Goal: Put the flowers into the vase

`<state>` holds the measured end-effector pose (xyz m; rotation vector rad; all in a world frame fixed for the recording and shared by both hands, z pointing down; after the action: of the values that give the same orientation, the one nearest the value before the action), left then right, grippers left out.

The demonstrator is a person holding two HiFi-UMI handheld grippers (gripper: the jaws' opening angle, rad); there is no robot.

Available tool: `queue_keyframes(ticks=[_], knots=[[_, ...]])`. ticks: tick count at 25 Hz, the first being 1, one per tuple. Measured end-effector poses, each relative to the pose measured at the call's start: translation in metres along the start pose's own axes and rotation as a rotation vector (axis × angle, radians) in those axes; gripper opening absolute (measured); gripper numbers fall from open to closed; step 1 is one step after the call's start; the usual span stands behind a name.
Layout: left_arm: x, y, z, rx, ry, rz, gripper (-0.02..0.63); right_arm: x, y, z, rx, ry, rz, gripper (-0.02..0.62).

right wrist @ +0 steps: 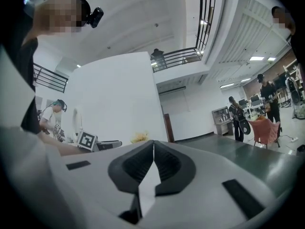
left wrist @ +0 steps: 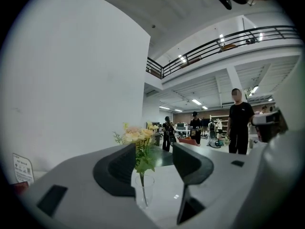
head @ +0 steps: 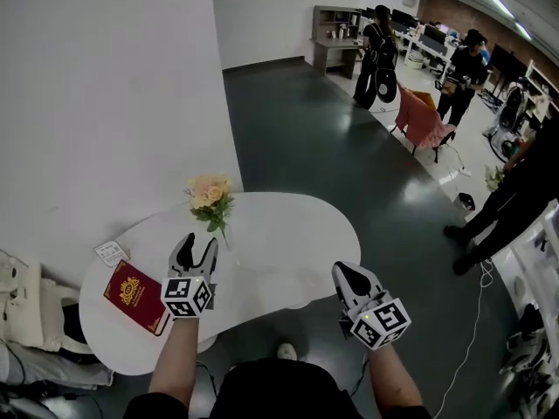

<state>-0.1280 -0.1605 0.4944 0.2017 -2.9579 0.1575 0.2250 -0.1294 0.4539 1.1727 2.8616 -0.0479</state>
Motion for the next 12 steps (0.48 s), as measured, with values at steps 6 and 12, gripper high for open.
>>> queue_keyframes(ticks=[6,12], knots=[[0.005,0.046,0.009,-0.021,0.001,-0.046,0.080,0.046,-0.003,0.009,-0.024,-0.006,-0.025,0.023],[0.024,0.100,0.017,-0.017,0.010,-0.116,0.038,0.107,0.002,0.004,-0.011,-0.011,-0.035,0.023]])
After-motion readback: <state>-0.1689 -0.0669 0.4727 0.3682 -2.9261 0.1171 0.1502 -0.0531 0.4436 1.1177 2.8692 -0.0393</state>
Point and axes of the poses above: the fingertips, and each gripper's own axes: y backward along the fingers, x to its left, z out of its top, the point moved 5 cm from there along y, backward along the fingers, and after that the axes turned 7 degrees about y, right-handed, at the moved point
